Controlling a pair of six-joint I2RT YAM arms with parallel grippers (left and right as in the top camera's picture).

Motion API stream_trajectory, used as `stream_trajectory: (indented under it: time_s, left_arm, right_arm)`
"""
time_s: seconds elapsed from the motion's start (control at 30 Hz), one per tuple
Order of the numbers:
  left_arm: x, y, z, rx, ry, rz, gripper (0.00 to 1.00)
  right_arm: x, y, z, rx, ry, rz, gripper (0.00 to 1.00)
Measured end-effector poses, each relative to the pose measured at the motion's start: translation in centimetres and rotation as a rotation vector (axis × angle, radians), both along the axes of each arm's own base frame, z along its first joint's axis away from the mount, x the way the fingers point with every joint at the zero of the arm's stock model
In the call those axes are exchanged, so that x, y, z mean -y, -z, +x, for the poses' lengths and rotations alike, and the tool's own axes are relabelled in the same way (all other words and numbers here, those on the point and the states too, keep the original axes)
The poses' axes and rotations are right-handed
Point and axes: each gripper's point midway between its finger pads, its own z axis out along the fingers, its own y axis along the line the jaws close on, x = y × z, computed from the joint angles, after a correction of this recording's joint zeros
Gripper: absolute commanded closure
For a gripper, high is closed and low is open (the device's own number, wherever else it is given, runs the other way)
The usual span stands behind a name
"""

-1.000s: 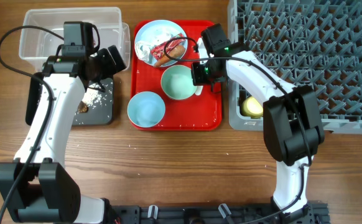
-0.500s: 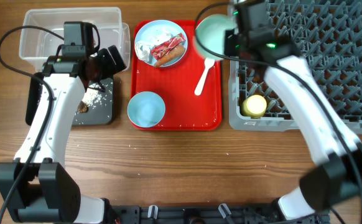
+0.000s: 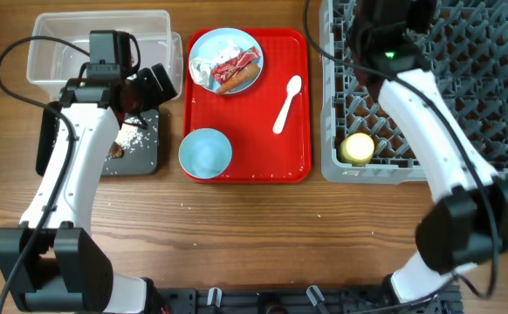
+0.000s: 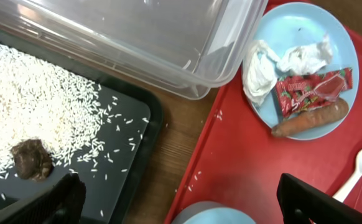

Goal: Sort waste into correct bins and load items into the dishwasher rack
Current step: 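Place the green bowl upright-tilted into the gray rack, release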

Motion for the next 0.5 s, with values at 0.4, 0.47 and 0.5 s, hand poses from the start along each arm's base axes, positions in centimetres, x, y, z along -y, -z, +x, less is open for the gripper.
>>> stream_trajectory:
  time_s: [0.4, 0.47, 0.5]
  left_arm:
    - [0.0, 0.0, 0.0, -0.002, 0.0, 0.0, 0.0]
    - [0.0, 0.0, 0.0, -0.002, 0.0, 0.0, 0.0]
    - [0.0, 0.0, 0.0, -0.002, 0.0, 0.0, 0.0]
  right_arm:
    - [-0.8, 11.3, 5.4, -0.418, 0.038, -0.435, 0.96]
    - [-1.3, 12.1, 5.9, -0.438, 0.011, -0.453, 0.96]
    - [-1.5, 12.2, 6.0, -0.442, -0.001, -0.458, 0.96]
